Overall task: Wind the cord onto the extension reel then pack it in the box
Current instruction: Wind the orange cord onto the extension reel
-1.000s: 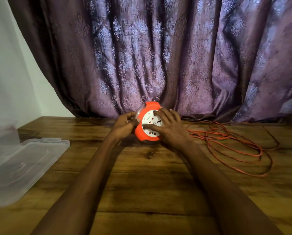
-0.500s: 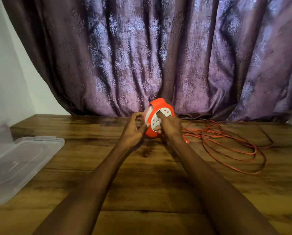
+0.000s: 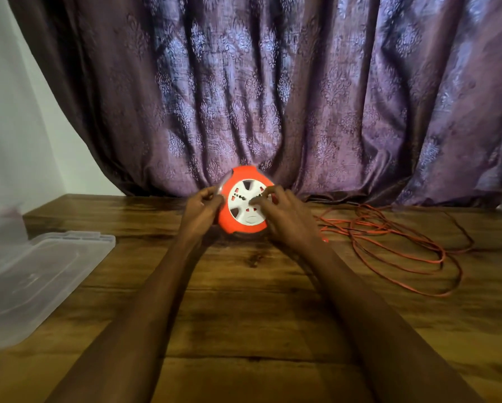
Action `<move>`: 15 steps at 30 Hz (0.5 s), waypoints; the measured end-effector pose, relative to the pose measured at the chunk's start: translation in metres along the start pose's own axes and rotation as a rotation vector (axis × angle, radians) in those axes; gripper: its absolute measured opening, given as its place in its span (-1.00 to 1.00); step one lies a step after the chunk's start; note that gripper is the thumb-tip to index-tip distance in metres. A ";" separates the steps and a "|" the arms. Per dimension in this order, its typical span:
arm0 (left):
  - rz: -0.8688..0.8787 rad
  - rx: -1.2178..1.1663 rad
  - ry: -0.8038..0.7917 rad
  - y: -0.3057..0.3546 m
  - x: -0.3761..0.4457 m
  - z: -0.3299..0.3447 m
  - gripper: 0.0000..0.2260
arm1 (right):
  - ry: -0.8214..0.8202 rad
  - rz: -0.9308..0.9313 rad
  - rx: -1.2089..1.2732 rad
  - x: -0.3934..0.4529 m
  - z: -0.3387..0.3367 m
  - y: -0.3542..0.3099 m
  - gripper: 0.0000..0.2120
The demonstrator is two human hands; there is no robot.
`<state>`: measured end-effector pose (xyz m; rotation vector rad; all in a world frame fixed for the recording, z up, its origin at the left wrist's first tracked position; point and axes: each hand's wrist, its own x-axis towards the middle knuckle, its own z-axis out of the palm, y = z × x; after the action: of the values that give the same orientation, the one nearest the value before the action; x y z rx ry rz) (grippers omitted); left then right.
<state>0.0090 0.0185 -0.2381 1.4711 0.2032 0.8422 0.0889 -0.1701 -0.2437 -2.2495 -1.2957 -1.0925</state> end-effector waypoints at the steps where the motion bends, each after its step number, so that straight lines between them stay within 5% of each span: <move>1: -0.005 0.014 -0.014 0.002 0.001 -0.003 -0.85 | -0.031 -0.100 -0.055 0.002 -0.001 0.001 -0.50; 9: 0.003 0.092 -0.272 0.022 -0.001 -0.012 -0.82 | -0.083 -0.294 -0.236 0.010 -0.007 0.008 -0.50; 15: -0.025 0.047 -0.296 0.013 -0.006 -0.009 -0.84 | -0.087 -0.107 -0.289 0.011 0.002 0.001 -0.46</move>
<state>-0.0054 0.0203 -0.2291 1.6142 0.0191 0.5939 0.0937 -0.1631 -0.2368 -2.4832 -1.3835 -1.3068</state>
